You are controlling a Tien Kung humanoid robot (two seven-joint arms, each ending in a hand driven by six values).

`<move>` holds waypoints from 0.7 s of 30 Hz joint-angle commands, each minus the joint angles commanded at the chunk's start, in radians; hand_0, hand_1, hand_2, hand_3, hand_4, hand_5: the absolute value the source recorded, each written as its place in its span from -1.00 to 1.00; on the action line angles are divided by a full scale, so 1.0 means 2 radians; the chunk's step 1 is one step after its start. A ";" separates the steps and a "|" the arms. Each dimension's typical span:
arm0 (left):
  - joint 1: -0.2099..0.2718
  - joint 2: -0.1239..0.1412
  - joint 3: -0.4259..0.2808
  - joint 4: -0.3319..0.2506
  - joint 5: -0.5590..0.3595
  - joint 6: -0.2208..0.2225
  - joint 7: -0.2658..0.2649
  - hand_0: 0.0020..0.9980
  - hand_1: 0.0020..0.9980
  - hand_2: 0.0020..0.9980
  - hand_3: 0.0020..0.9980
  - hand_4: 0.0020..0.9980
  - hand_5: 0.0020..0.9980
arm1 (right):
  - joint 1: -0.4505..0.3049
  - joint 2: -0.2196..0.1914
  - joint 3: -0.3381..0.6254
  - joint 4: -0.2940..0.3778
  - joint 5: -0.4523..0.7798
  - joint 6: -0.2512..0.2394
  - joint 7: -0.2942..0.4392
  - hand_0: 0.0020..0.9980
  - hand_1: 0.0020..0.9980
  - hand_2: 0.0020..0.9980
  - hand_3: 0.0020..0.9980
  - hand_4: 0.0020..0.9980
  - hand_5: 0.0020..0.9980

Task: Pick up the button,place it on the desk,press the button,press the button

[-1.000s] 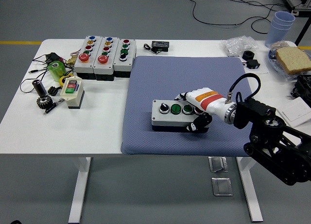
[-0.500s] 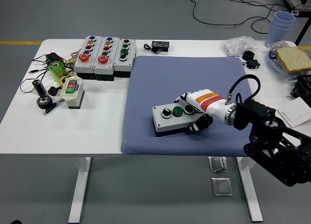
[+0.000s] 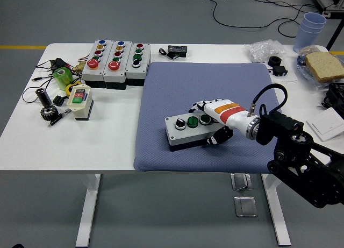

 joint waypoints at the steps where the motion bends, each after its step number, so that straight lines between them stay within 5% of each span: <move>1: 0.000 0.000 0.000 0.000 0.000 0.000 0.000 0.30 0.27 0.27 0.11 -0.36 0.71 | 0.000 0.000 0.000 0.000 0.001 0.000 -0.003 0.90 0.79 1.00 1.00 0.88 -0.66; 21: 0.005 0.000 0.002 0.000 0.004 -0.001 0.000 0.30 0.27 0.27 0.11 -0.35 0.72 | -0.002 0.013 -0.001 0.014 -0.017 -0.020 -0.017 0.94 0.84 1.00 1.00 0.84 -0.73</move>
